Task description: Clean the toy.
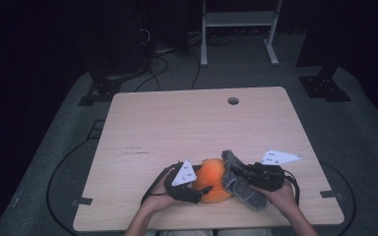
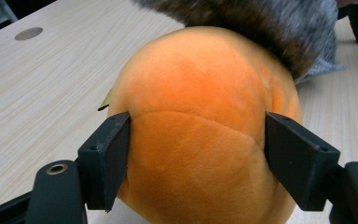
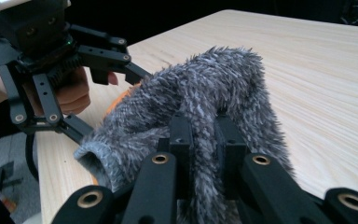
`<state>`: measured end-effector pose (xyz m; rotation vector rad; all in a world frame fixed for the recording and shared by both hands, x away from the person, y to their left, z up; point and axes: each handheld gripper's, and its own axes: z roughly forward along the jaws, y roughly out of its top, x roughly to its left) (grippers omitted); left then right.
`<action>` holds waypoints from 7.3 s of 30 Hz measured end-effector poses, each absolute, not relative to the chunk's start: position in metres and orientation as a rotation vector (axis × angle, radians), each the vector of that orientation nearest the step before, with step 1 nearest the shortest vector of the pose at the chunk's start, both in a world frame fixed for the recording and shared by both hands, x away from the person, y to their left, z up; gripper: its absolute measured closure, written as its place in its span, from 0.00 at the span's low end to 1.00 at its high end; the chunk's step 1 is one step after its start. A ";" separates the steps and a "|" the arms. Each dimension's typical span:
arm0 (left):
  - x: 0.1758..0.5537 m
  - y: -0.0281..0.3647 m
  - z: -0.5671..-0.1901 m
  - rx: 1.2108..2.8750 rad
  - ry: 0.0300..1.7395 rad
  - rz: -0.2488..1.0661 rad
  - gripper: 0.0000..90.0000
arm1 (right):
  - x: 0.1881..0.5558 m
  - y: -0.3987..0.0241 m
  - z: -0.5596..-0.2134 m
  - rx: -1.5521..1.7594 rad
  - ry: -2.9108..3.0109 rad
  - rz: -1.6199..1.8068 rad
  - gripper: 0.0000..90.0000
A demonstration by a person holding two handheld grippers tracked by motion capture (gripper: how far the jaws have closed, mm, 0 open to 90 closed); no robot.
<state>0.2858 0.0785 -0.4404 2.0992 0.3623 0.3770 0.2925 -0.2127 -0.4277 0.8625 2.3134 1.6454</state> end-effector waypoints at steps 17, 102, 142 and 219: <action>0.284 0.077 -0.438 2.096 0.318 0.354 0.29 | 0.301 -0.215 -0.428 0.894 2.331 1.656 0.88; 0.290 0.093 -0.437 2.093 0.340 0.385 0.44 | 0.298 -0.212 -0.433 0.874 2.318 1.580 0.88; 0.294 0.093 -0.434 2.122 0.416 0.386 0.40 | 0.292 -0.228 -0.439 0.935 2.350 1.512 0.89; 0.286 0.060 -0.427 2.019 0.483 0.300 0.24 | 0.276 -0.217 -0.416 0.704 2.303 1.557 0.89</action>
